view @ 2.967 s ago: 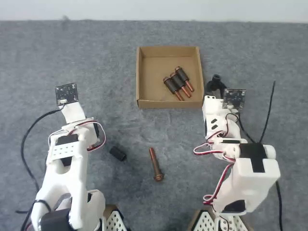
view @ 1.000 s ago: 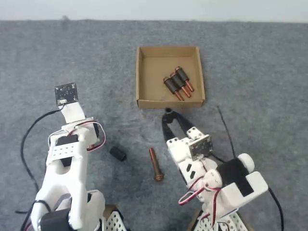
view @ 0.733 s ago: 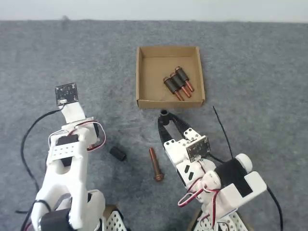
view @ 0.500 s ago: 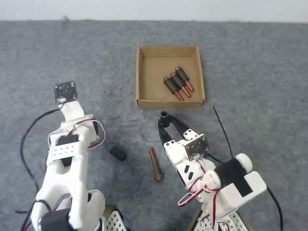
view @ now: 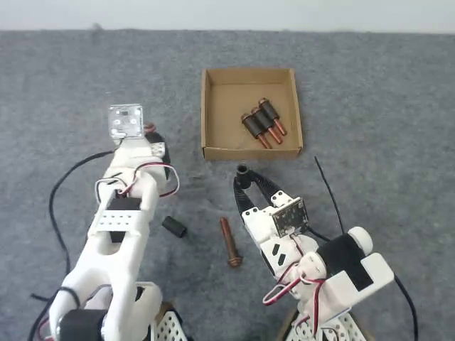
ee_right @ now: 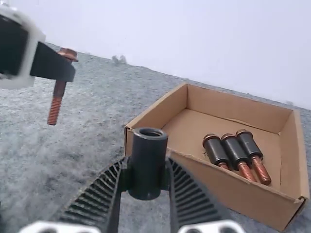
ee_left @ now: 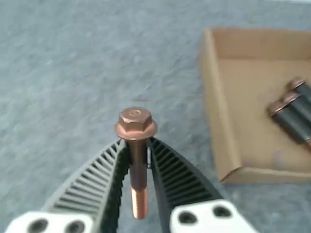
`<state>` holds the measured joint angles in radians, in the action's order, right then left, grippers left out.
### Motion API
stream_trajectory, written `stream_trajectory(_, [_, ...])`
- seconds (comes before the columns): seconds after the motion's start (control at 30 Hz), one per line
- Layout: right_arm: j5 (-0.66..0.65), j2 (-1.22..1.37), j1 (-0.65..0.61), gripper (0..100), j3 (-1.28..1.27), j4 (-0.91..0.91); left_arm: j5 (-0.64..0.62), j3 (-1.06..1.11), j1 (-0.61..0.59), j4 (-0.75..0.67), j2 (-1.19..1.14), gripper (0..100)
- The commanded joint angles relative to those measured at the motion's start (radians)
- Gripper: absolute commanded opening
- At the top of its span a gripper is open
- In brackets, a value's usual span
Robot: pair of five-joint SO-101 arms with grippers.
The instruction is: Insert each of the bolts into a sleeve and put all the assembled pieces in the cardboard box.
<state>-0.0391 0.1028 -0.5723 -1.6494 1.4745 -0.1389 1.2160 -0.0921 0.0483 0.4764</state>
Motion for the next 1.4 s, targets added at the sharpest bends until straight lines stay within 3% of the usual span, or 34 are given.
stream_trajectory(0.0, [-0.014,-0.038,-0.012,0.7,-0.028,-0.001,-0.011,-0.008,0.041,-0.089,0.044,1])
stream_trajectory(0.33, [-0.017,-0.038,-0.016,0.7,-0.026,-0.035,-0.008,-0.008,0.149,-0.245,0.044,1])
stream_trajectory(0.67, [-0.017,-0.038,-0.013,0.7,-0.026,-0.03,-0.006,-0.01,0.305,-0.258,0.046,1])
stream_trajectory(0.93, [-0.017,-0.038,-0.012,0.7,-0.026,-0.028,-0.011,0.025,0.339,-0.493,0.046,1])
stream_trajectory(1.23, [-0.017,-0.038,-0.012,0.7,-0.026,-0.03,-0.014,0.027,0.345,-0.465,0.057,1])
stream_trajectory(1.37, [-0.017,-0.038,-0.012,0.7,-0.026,-0.028,-0.014,0.099,0.416,-0.465,0.17,1])
